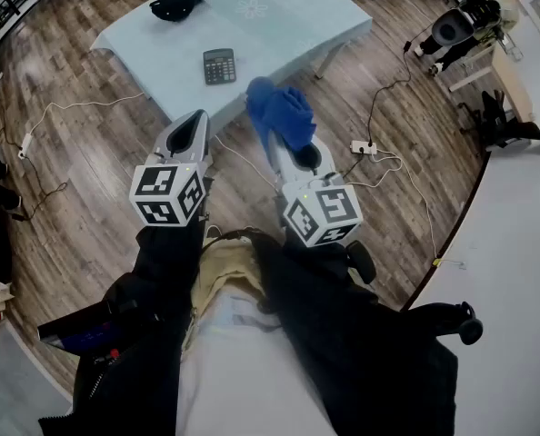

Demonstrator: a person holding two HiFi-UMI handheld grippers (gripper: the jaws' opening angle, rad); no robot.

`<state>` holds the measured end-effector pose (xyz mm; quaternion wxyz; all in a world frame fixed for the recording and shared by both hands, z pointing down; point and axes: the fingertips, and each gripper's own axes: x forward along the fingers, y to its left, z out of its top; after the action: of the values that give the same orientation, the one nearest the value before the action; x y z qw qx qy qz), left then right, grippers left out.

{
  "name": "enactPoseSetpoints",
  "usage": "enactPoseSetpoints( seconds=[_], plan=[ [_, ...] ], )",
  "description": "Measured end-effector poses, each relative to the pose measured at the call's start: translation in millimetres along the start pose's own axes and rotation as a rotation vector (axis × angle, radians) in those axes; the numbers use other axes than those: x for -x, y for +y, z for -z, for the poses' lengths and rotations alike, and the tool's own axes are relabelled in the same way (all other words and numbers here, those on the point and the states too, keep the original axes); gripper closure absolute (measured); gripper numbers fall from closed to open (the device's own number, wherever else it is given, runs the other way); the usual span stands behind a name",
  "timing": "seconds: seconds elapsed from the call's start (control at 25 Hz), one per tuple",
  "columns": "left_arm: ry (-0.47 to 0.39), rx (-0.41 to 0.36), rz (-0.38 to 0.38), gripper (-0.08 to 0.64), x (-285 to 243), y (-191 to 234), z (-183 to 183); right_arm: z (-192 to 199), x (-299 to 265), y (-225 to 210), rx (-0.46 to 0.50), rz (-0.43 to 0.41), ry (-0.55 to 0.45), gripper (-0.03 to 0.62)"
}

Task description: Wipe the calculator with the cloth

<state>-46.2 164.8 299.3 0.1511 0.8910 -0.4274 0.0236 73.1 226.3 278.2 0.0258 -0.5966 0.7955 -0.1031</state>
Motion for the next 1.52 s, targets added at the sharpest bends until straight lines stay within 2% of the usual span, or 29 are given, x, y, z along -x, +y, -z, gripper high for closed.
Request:
enactPoseSetpoints(
  seconds=[0.44, 0.88, 1.32, 1.52],
  plan=[
    [0.003, 0.013, 0.007, 0.560, 2.8, 4.4, 8.8, 9.1, -0.1, 5.0, -0.023, -0.012, -0.002, 0.500],
    [0.035, 0.059, 0.004, 0.560, 5.5, 48.7, 9.2, 19.0, -36.1, 31.1, -0.029, -0.019, 0.041, 0.499],
    [0.065, 0.106, -0.015, 0.560, 22.2, 81.7, 33.7, 39.8, -42.3, 50.1, -0.026, -0.017, 0.066, 0.499],
    [0.099, 0.127, -0.022, 0.560, 8.4, 93.3, 42.1, 44.9, -55.2, 37.0, -0.054, -0.002, 0.085, 0.499]
  ],
)
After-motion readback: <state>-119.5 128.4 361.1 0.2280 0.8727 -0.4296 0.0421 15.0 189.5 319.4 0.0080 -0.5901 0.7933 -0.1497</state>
